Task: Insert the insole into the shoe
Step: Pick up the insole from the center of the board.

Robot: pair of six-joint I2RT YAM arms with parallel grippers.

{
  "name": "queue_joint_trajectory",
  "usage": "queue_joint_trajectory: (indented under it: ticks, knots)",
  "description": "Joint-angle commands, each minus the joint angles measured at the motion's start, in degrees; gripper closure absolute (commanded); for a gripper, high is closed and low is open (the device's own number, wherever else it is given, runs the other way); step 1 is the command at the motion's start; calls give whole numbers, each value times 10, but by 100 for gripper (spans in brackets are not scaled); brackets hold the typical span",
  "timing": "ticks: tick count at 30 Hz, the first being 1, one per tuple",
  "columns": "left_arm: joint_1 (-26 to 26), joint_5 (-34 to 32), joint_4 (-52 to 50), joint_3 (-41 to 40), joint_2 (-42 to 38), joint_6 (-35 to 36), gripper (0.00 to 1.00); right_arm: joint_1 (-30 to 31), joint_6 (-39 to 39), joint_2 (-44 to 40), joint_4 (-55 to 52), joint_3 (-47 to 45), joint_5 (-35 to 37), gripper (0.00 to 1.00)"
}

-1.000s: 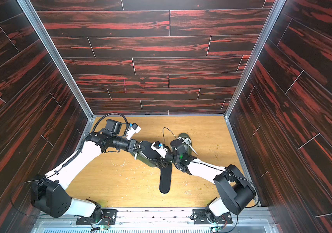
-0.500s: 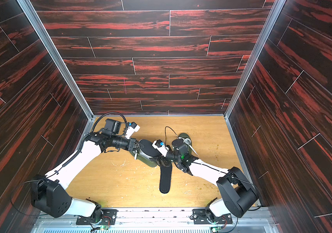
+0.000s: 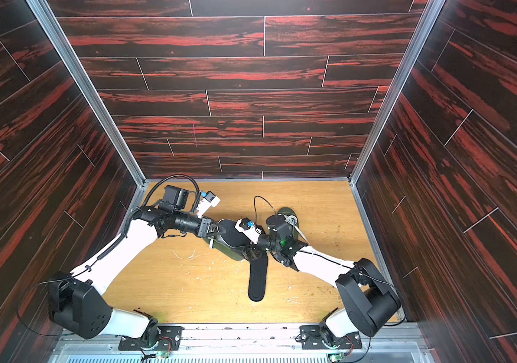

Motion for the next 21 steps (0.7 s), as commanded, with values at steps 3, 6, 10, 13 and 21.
queue_joint_trajectory:
  ticks: [3,6,10,13,21]
  knots:
    - [2,-34,-28,14,6,10,100,-2,5,-11,27,-5,9,28]
    - [4,-49,-24,14,10,3,100,-2,7,-18,26,-11,23,31]
    - [5,-65,-22,14,15,1,100,-2,17,-22,29,-16,22,37]
    - [5,-93,-21,16,17,-5,83,-2,31,-22,24,-11,28,40]
    - [9,-188,-20,14,-4,-35,55,-2,43,8,-115,40,63,49]
